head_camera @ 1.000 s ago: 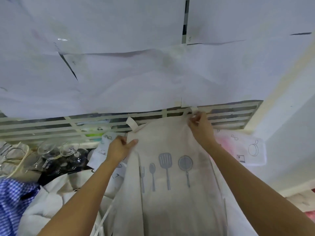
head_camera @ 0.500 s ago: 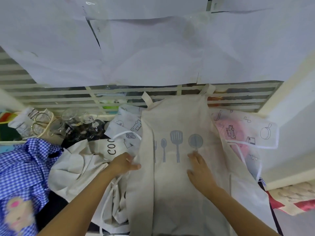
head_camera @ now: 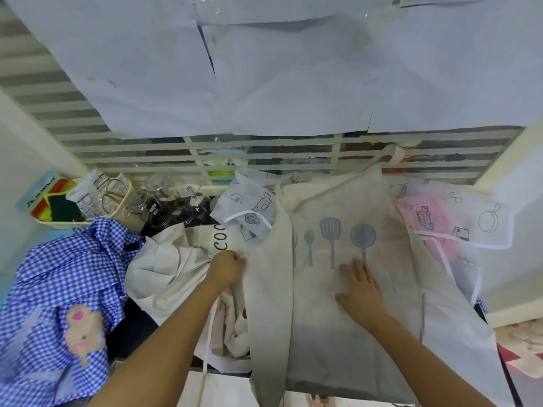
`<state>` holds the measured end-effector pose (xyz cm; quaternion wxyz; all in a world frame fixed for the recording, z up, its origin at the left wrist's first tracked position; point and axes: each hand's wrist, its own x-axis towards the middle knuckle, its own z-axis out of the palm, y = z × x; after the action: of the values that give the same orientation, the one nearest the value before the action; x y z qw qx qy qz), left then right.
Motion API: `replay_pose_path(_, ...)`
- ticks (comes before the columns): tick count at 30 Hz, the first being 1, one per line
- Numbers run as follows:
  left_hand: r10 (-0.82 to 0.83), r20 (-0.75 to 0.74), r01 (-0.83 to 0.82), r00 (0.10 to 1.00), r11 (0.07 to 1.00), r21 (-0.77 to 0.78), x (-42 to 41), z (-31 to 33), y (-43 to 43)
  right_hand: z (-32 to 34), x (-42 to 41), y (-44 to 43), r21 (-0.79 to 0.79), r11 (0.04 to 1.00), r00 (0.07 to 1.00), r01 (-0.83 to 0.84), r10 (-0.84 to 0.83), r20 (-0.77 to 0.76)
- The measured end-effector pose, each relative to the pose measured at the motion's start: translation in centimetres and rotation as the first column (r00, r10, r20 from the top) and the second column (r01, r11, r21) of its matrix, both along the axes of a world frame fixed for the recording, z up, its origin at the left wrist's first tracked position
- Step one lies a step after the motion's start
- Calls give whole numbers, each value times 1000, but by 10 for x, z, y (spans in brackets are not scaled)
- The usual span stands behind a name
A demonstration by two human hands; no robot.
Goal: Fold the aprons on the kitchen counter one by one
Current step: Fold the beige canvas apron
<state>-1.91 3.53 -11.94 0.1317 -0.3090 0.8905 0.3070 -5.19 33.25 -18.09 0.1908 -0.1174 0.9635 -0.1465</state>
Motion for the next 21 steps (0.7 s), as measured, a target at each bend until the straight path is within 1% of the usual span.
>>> replay_pose_path(2, 65, 47, -67, 997, 997, 30, -9, 24, -31, 3, -4, 1, -22, 1000, 999, 10, -10, 35)
replay_pose_path(3, 96, 47, -97, 994, 995, 15, -13, 35, -46, 4, -7, 2, -28, 1000, 999, 12, -11, 43)
replay_pose_path(6, 133, 67, -125, 989, 986, -113, -21, 68, -83, 9, -14, 11, -10, 1000, 999, 22, -22, 32)
replay_pose_path(8, 200, 16, -194, 980, 967, -166, -25, 76, -98, 12, -15, 18, 36, 998, 996, 60, -62, 58)
replay_pose_path(11, 272, -125, -288, 954, 948, -135, -30, 68, -92, 14, -13, 28, 64, 991, 988, 114, -120, 100)
replay_pose_path(12, 265, -135, -282, 955, 950, -130, -29, 62, -77, 14, -11, 30, 69, 991, 989, 113, -119, 89)
replay_pose_path(14, 156, -113, -170, 981, 978, -120, -22, 45, -36, 13, -8, 37, 60, 991, 990, 121, -125, 60)
replay_pose_path(15, 57, -106, -73, 993, 985, -158, -17, 38, -12, 11, -5, 39, 57, 991, 992, 118, -120, 45)
replay_pose_path(16, -76, -78, 58, 994, 975, -214, -13, 24, 10, 11, -2, 44, 68, 992, 993, 110, -113, 31)
replay_pose_path(17, -206, -28, 190, 978, 942, -277, -8, 8, 27, 9, 0, 48, 87, 992, 995, 96, -98, 22)
replay_pose_path(18, -286, 60, 291, 956, 911, -291, -3, -6, 42, 8, 3, 53, 114, 990, 996, 84, -87, 15)
replay_pose_path(19, -336, 164, 370, 927, 890, -267, 0, -20, 53, 8, 5, 60, 150, 985, 997, 81, -82, 1)
replay_pose_path(20, -345, 261, 405, 902, 886, -227, 3, -30, 61, 8, 6, 66, 196, 979, 998, 61, -57, -26)
replay_pose_path(21, -330, 333, 405, 883, 895, -186, 6, -40, 63, 10, 4, 75, 258, 966, 998, 25, -9, -64)
